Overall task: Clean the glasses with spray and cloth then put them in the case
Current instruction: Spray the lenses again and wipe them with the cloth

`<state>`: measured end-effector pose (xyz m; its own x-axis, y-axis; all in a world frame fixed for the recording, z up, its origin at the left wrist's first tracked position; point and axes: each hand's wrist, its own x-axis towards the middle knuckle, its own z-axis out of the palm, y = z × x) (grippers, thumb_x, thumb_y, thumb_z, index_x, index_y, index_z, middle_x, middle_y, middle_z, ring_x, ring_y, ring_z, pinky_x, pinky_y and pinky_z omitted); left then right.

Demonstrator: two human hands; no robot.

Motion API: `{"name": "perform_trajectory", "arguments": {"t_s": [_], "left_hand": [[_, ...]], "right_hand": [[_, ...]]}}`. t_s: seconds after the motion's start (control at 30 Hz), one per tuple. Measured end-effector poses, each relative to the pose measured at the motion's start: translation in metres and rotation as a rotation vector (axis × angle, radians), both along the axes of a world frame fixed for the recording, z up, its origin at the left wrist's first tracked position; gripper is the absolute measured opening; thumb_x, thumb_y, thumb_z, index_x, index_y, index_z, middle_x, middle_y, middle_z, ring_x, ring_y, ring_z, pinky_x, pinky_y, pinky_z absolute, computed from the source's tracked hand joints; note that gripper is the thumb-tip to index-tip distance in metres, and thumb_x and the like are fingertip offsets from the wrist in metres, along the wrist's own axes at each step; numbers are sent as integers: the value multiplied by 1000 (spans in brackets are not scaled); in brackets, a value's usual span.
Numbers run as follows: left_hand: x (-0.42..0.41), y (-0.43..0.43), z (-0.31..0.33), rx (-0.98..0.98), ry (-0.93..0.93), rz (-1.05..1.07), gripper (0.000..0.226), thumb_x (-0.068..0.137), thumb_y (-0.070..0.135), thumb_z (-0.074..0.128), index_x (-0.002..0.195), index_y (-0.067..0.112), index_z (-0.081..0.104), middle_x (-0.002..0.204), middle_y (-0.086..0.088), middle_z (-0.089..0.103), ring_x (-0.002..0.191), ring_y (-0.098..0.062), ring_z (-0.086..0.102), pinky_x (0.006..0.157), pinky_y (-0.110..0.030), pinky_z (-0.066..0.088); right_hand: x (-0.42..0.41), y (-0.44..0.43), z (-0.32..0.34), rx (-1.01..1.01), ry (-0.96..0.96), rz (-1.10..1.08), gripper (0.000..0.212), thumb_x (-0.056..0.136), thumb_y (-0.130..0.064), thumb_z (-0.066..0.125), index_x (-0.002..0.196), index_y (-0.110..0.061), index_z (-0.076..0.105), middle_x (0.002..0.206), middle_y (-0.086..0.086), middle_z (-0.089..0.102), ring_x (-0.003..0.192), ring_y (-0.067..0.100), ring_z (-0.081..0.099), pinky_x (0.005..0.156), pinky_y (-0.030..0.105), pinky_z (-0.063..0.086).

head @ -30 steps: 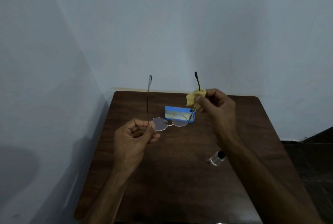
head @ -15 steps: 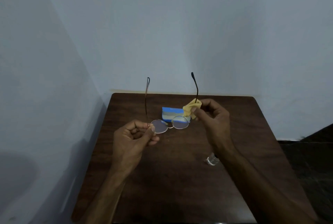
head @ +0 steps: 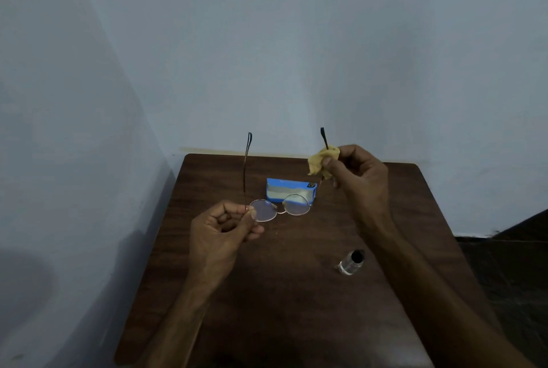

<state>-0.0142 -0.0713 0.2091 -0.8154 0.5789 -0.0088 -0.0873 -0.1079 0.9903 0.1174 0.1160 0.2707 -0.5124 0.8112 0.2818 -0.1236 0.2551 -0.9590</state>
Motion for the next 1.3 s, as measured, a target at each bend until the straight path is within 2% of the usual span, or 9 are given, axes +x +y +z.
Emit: {"name": "perform_trajectory", "arguments": {"t_s": [0.1, 0.2, 0.27, 0.4, 0.57, 0.8, 0.9, 1.2, 1.3], "left_hand": [[0, 1, 0, 34, -53, 27, 6, 88, -4, 74, 87, 1, 71, 75, -14, 77, 65, -24, 77, 61, -29, 64], [-1, 2, -1, 52, -92, 42, 3, 90, -4, 73, 92, -3, 71, 76, -14, 77, 66, -23, 77, 63, -28, 65], [2, 5, -2, 54, -119, 68, 2, 92, -2, 72, 95, -2, 71, 77, -13, 77, 67, -22, 77, 64, -28, 65], [15, 11, -2, 99, -200, 132, 10, 93, 5, 72, 102, 5, 72, 87, -11, 79, 73, -24, 78, 67, -31, 65], [36, 23, 7, 221, -418, 143, 51, 78, 18, 78, 128, 15, 66, 105, -9, 80, 85, -23, 79, 67, -31, 65], [64, 37, 12, 257, -726, 34, 29, 82, 10, 75, 111, 4, 77, 105, -18, 80, 87, -18, 80, 70, -25, 64], [69, 42, 11, 235, -701, 60, 16, 91, 8, 72, 105, 4, 79, 100, -19, 80, 84, -20, 80, 72, -25, 65], [74, 45, 3, 111, -501, 100, 16, 94, 5, 72, 105, -5, 77, 90, -22, 80, 75, -22, 80, 69, -28, 66], [76, 44, -6, 75, -467, 88, 10, 94, 5, 72, 98, -2, 79, 89, -22, 80, 75, -23, 80, 68, -28, 65]], "right_hand": [[8, -9, -25, -3, -84, -6, 13, 94, -1, 73, 94, -14, 75, 86, -3, 78, 75, 6, 68, 64, 26, 52], [13, -17, -44, 23, -123, -11, 14, 91, -3, 76, 96, -16, 75, 93, 7, 76, 79, 30, 69, 68, 57, 58], [14, -19, -48, 65, -117, -29, 13, 91, -3, 77, 97, -13, 73, 94, 7, 76, 82, 38, 70, 73, 63, 57], [12, -23, -38, 204, -139, -84, 15, 88, -3, 80, 97, -13, 74, 92, -1, 76, 84, 24, 74, 78, 50, 62], [11, -26, -29, 332, -136, -152, 20, 86, -1, 81, 99, -15, 73, 96, -9, 77, 89, 16, 75, 80, 40, 64], [9, -29, -31, 382, -128, -203, 20, 85, 0, 82, 97, -13, 73, 93, -6, 77, 87, 14, 75, 78, 38, 64], [12, -27, -34, 349, -130, -201, 21, 85, -1, 83, 98, -14, 73, 94, -6, 77, 88, 16, 75, 78, 40, 64], [21, -18, -25, 262, -95, -199, 14, 88, -2, 79, 96, -9, 72, 92, 1, 76, 84, 21, 72, 74, 40, 61], [20, -6, -10, 244, -77, -243, 10, 88, -14, 76, 94, -10, 70, 86, 3, 74, 77, 24, 70, 71, 46, 60]]}}
